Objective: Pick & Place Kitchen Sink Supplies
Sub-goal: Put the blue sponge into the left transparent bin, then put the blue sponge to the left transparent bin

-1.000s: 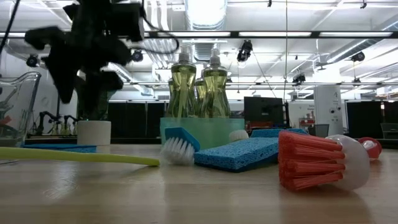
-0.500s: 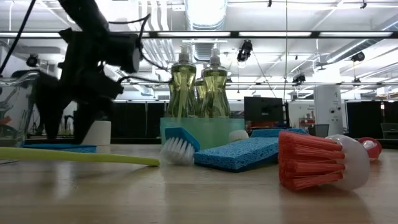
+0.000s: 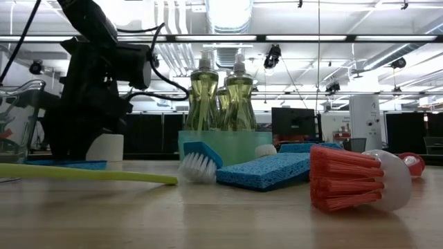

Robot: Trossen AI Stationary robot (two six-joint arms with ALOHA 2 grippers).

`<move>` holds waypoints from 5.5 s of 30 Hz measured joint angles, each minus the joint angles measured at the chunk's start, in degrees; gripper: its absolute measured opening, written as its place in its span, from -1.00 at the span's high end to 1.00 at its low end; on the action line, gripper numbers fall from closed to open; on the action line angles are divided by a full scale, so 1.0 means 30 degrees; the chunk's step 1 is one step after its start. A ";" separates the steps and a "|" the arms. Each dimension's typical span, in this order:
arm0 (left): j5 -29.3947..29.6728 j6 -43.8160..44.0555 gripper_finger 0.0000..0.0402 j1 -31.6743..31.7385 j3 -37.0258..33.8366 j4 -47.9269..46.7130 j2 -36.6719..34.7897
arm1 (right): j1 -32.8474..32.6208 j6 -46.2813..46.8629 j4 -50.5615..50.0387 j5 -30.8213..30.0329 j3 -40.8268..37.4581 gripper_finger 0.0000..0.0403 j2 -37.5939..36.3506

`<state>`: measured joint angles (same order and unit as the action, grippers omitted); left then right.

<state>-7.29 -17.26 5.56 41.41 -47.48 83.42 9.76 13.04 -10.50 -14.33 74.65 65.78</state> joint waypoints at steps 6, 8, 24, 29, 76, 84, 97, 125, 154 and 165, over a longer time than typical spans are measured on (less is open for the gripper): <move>0.0342 0.0109 0.94 0.0003 0.0007 0.0092 -0.0015 | 0.0006 0.0015 0.0015 -0.0288 0.0000 0.96 0.0000; 0.0347 0.0237 0.96 0.0007 0.0056 -0.0038 -0.0017 | 0.0007 0.0085 0.0020 -0.0293 0.0000 0.96 0.0000; 0.0787 0.0255 0.99 0.0022 0.5553 -0.6802 -0.1536 | 0.0007 -0.0060 0.0029 -0.0291 -0.0015 0.96 0.0000; 0.0683 0.0705 0.98 -0.0028 0.8180 -0.9850 -0.2665 | 0.0001 -0.0066 0.0029 -0.0291 -0.0029 0.96 0.0000; -0.6113 1.0415 0.96 -1.2043 0.3641 -0.3126 -0.1515 | 0.0000 -0.0425 0.0000 -0.0226 -0.0036 0.96 0.0000; -0.6019 1.0292 0.94 -1.2014 0.2862 -0.1526 -0.1025 | 0.0000 -0.0423 -0.0015 -0.0219 -0.0036 0.96 0.0000; -0.8310 1.0371 0.96 -1.1845 0.3242 -0.1094 -0.1047 | 0.0000 -0.0423 -0.0612 -0.0226 -0.0036 0.96 0.0007; -0.4951 1.0812 0.26 -1.0865 0.3366 -0.2258 -0.1027 | 0.0000 -0.0495 -0.0871 -0.0283 -0.0036 0.96 0.0007; -0.1864 1.3808 0.26 -0.7574 0.7456 -0.5190 -0.3724 | 0.0000 0.1939 -0.2324 0.2682 -0.0036 0.96 -0.0007; 0.4681 1.2818 0.26 -0.5765 1.2376 -0.4478 -0.3949 | -0.0545 1.0661 -0.9975 0.6318 -0.0044 0.83 0.0983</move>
<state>6.75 21.20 -11.73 78.54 -60.92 71.57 8.12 45.02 -40.43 4.63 74.52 68.73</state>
